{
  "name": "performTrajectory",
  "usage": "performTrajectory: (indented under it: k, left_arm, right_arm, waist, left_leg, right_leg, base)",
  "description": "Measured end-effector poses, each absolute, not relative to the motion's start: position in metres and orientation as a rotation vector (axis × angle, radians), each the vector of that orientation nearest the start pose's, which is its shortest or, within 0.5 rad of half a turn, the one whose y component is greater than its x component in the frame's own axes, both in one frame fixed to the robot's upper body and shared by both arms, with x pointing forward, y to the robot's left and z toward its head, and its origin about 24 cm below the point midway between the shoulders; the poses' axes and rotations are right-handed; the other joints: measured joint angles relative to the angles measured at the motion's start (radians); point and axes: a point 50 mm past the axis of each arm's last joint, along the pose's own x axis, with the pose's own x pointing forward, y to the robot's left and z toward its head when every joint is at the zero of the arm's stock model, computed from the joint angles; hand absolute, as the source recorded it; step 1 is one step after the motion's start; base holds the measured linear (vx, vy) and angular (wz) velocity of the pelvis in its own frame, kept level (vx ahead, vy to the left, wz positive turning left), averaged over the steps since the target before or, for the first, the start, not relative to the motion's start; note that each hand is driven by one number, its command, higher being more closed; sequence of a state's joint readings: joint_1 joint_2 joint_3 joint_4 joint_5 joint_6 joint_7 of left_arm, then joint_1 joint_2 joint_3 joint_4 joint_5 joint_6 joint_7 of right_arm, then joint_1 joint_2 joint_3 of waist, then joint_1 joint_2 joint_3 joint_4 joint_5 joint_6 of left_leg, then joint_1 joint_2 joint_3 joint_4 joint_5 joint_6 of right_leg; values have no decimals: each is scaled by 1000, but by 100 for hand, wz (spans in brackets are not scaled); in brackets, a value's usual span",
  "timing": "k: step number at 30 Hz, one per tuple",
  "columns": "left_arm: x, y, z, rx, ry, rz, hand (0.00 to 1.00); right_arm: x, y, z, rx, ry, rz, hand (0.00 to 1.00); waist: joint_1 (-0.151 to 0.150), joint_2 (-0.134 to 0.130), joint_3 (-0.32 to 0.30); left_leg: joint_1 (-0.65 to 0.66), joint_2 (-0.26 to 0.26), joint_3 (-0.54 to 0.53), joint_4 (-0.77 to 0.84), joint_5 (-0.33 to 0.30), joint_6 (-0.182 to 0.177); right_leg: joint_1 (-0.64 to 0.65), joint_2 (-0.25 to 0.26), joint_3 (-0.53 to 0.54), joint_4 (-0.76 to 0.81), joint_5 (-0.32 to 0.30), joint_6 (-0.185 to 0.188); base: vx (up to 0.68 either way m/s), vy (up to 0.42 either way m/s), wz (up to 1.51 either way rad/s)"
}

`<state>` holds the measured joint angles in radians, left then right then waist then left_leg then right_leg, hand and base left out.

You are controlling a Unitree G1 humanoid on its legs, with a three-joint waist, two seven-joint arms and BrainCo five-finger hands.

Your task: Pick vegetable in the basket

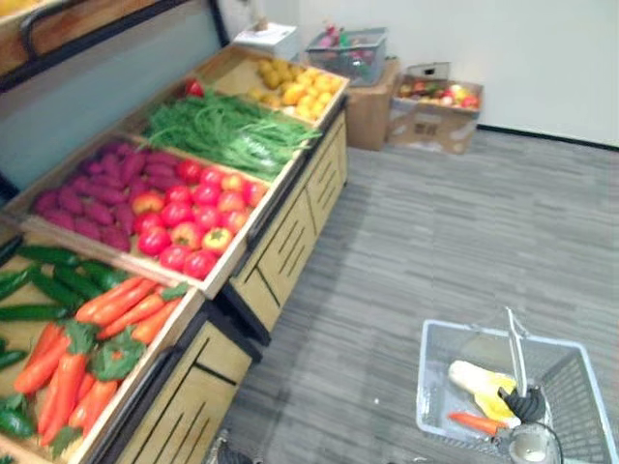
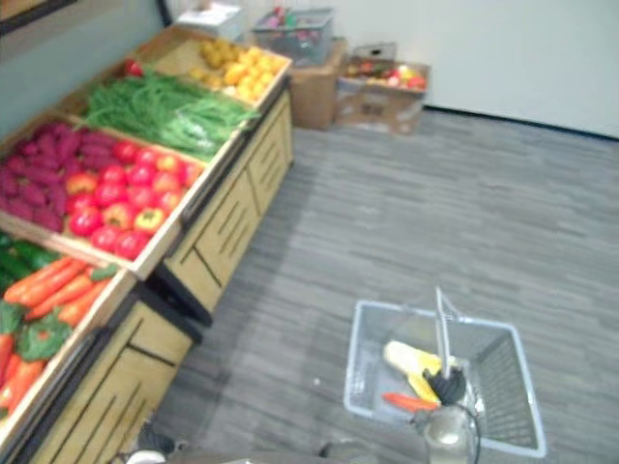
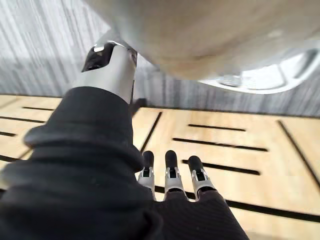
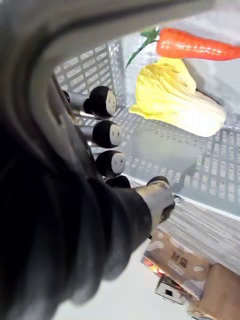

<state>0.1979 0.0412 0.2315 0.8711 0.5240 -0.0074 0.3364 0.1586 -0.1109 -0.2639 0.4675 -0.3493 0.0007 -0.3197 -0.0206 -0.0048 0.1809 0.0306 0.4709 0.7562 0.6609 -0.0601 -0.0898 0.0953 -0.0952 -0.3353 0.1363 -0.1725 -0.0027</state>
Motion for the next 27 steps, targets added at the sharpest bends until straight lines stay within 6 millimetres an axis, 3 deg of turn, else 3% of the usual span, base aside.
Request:
performTrajectory:
  k: [1, 2, 4, 6, 7, 11, 15, 20, 22, 24, 27]
  left_arm:
    - [82, 220, -146, 580, 1009, 311, 0]
    - [82, 218, -147, 576, 1012, 315, 0]
    - [78, 218, -147, 573, 1024, 320, 0]
    - [75, 216, -149, 566, 1036, 321, 0]
    - [75, 216, -149, 567, 1041, 320, 0]
    - [80, 219, -148, 581, 1038, 316, 0]
    - [79, 217, -148, 584, 1038, 306, 0]
    - [82, 218, -147, 602, 1026, 291, 0]
    - [83, 218, -147, 604, 1025, 291, 0]
    - [82, 220, -147, 611, 1036, 294, 0]
    - [81, 221, -148, 617, 1046, 294, 0]
  right_arm:
    - [164, -260, -73, -501, 578, -515, 100]
    - [167, -255, -73, -498, 573, -496, 100]
    - [166, -250, -76, -495, 582, -479, 100]
    - [164, -250, -77, -491, 586, -481, 100]
    - [164, -249, -77, -489, 580, -476, 100]
    - [152, -254, -81, -490, 612, -496, 100]
    - [142, -255, -86, -491, 651, -489, 100]
    - [147, -253, -85, -482, 638, -487, 100]
    - [147, -252, -86, -477, 642, -486, 100]
    - [146, -250, -87, -469, 651, -484, 100]
    - [142, -247, -90, -455, 669, -490, 100]
  waist:
    - [0, 5, 2]
    - [3, 9, 5]
    - [2, 13, 7]
    - [6, 21, 5]
    - [0, 20, 5]
    - [-5, 6, 8]
    - [-4, 4, 18]
    - [-4, -1, 22]
    - [-1, -3, 22]
    - [7, -13, 23]
    - [9, -13, 19]
  left_leg:
    - [-12, -32, -62, -11, -29, -4]
    - [-10, -109, -164, -75, -59, -13]
    - [-7, -178, -260, -194, -59, -18]
    - [12, -218, -316, -311, -59, -16]
    - [31, -249, -343, -378, -61, -20]
    - [28, -311, -360, -508, -61, -20]
    - [70, -345, -353, -556, -61, -18]
    - [64, -369, -326, -581, -72, 0]
    - [64, -368, -318, -589, -75, 10]
    - [61, -365, -303, -590, -72, 14]
    - [62, -357, -304, -592, -74, 11]
  right_leg:
    - [-7, -5, 32, 0, 7, 2]
    - [-6, -8, 107, -12, 26, 10]
    - [-13, -1, 170, -12, 36, 24]
    - [-39, 14, 223, -17, 48, 45]
    - [-43, 4, 233, -47, 65, 69]
    - [-78, -26, 221, -93, 123, 108]
    - [-92, -45, 244, -69, 130, 118]
    - [-163, -49, 286, -45, 161, 131]
    - [-162, -58, 257, -72, 160, 122]
    - [-160, -91, 149, -78, 165, 123]
    - [-148, -93, 119, -92, 196, 123]
  base:
    - [-17, 126, -178]
    - [-6, 101, -143]
    - [13, 148, -118]
    - [15, 273, -87]
    - [26, 235, -53]
    - [3, 231, 4]
    - [-42, 116, -20]
    - [-100, 49, -37]
    - [-131, 37, -13]
    - [-95, 17, -17]
    - [-19, -32, -3]
